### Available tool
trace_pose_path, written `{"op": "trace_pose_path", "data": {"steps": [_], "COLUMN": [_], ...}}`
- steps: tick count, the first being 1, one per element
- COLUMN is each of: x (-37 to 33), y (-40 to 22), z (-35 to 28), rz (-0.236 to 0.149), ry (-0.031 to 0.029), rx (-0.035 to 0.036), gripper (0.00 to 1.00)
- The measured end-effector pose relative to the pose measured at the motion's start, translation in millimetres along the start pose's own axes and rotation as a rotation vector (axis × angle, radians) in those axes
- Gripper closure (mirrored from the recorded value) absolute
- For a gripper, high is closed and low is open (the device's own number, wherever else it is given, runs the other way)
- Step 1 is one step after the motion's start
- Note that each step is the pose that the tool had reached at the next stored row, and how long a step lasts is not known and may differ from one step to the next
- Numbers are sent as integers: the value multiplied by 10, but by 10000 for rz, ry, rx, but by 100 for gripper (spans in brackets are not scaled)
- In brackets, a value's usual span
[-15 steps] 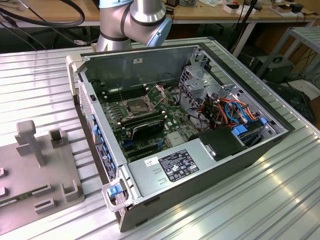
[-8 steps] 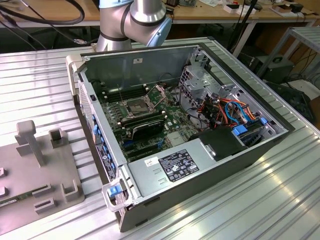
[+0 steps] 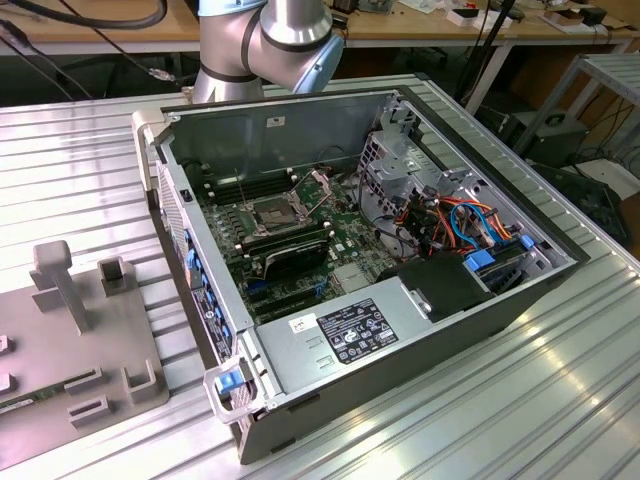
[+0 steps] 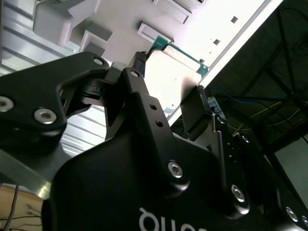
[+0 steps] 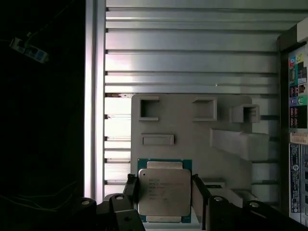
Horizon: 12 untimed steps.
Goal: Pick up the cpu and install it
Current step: 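Pick up the cpu and move it towards the insertion slot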
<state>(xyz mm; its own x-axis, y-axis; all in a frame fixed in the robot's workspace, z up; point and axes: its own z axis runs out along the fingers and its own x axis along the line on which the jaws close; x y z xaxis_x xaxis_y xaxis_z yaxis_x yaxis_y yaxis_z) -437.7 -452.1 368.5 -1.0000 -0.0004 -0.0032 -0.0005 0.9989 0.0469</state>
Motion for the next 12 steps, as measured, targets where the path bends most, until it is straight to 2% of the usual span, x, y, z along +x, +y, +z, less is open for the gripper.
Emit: {"op": "trace_pose_path", "data": {"steps": [4, 9, 12], "x": [0, 0, -1], "y": [4, 7, 8], "z": [-91, -159, -175], "rz": [0, 0, 0], "ry": [1, 1, -1], "rx": [-1, -1, -1], "gripper": [45, 45, 45]}}
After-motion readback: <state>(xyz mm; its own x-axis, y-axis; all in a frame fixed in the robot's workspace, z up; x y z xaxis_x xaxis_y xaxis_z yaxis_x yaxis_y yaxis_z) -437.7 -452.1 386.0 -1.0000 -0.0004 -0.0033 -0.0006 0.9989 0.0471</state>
